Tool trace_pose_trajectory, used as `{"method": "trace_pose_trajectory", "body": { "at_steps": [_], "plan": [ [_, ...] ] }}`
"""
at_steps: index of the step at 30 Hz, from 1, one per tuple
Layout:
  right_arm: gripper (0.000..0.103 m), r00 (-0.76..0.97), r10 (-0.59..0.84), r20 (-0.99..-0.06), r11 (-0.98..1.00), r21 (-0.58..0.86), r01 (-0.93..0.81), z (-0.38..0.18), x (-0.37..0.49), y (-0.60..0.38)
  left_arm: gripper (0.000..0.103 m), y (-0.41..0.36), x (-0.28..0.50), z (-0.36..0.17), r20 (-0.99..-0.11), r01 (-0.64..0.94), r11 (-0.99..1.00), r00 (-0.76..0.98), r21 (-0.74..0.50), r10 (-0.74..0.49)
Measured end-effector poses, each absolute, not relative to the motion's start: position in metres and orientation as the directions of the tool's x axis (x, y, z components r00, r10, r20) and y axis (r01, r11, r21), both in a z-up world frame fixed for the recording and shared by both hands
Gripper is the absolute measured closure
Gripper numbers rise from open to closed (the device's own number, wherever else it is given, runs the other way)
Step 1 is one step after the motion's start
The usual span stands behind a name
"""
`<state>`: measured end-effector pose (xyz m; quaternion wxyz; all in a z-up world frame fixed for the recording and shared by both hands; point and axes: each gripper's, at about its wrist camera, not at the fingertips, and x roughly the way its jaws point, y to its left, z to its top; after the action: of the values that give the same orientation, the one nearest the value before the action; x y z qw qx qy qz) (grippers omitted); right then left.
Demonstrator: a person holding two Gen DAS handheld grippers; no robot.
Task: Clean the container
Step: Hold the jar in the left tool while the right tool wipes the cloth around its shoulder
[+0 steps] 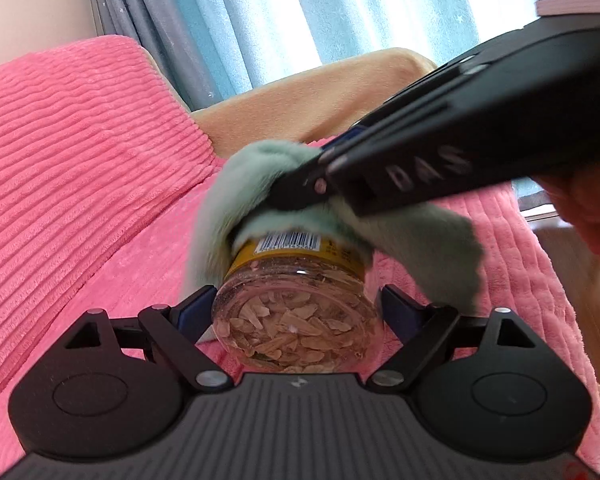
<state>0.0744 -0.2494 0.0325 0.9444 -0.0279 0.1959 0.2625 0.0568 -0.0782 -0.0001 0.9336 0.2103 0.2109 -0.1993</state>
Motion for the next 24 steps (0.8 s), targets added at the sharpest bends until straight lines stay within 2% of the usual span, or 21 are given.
{"method": "trace_pose_trajectory", "body": {
  "at_steps": [4, 7, 9, 13, 18, 21, 24],
  "plan": [
    [0.093, 0.785, 0.486, -0.383, 0.859, 0.047, -0.509, 0.032, 0.075, -0.249, 0.015, -0.075, 0.052, -0.002, -0.477, 0.476, 0.832, 0.823, 0.285, -0.308],
    [0.093, 0.784, 0.488, -0.383, 0.858, 0.045, -0.512, 0.035, 0.068, -0.244, 0.015, -0.07, 0.052, -0.002, -0.486, 0.479, 0.85, 0.809, 0.22, -0.33],
    [0.093, 0.785, 0.485, -0.386, 0.859, 0.045, -0.51, 0.036, 0.067, -0.241, 0.015, -0.063, 0.052, -0.001, -0.486, 0.479, 0.866, 0.797, 0.146, -0.359],
    [0.093, 0.78, 0.488, -0.392, 0.862, 0.073, -0.502, 0.036, 0.069, -0.244, 0.013, -0.044, 0.059, 0.001, -0.478, 0.456, 0.886, 0.76, -0.089, -0.439],
    [0.093, 0.781, 0.486, -0.393, 0.863, 0.075, -0.499, 0.036, 0.068, -0.242, 0.013, -0.032, 0.066, -0.004, -0.49, 0.423, 0.872, 0.721, -0.249, -0.49],
    [0.093, 0.783, 0.482, -0.394, 0.865, 0.075, -0.495, 0.036, 0.068, -0.242, 0.014, -0.03, 0.067, -0.007, -0.489, 0.411, 0.861, 0.708, -0.301, -0.509],
    [0.092, 0.774, 0.492, -0.398, 0.859, 0.079, -0.506, 0.038, 0.074, -0.253, 0.014, -0.036, 0.063, -0.004, -0.485, 0.428, 0.868, 0.72, -0.253, -0.496]
  ]
}}
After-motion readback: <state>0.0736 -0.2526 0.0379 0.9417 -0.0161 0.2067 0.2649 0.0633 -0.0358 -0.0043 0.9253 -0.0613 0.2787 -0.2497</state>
